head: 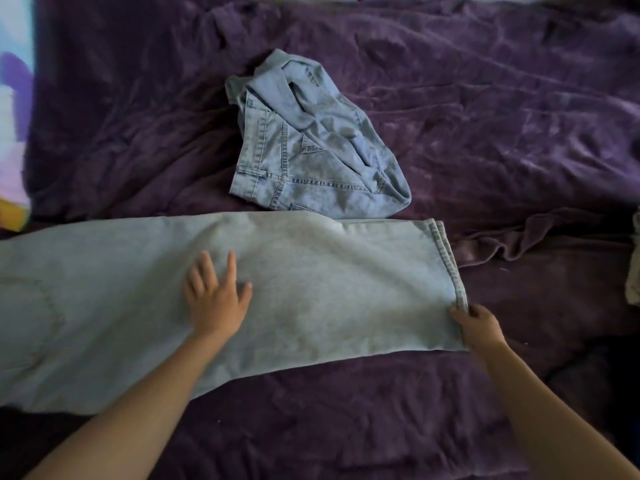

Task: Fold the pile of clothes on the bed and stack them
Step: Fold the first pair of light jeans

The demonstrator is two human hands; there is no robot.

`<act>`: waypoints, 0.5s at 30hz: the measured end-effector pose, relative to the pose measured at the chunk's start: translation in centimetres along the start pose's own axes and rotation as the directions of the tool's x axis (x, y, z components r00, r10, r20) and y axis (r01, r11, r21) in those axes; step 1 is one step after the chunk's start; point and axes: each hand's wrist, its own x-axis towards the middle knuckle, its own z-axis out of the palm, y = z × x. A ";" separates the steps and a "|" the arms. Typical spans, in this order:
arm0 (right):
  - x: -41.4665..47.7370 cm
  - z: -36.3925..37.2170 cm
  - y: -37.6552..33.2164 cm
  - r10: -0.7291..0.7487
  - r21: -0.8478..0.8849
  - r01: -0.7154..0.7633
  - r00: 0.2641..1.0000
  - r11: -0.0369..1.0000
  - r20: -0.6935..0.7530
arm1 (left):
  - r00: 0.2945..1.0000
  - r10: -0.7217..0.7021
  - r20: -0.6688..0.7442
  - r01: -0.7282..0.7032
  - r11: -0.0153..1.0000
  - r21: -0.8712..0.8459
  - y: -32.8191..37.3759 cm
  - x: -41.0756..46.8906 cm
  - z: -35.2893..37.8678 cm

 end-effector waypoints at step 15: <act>-10.5 -6.5 0.7 0.216 -0.016 -0.238 0.908 0.971 -0.359 | 0.854 -0.084 0.514 0.003 0.988 0.157 -12.9 -8.2 -1.2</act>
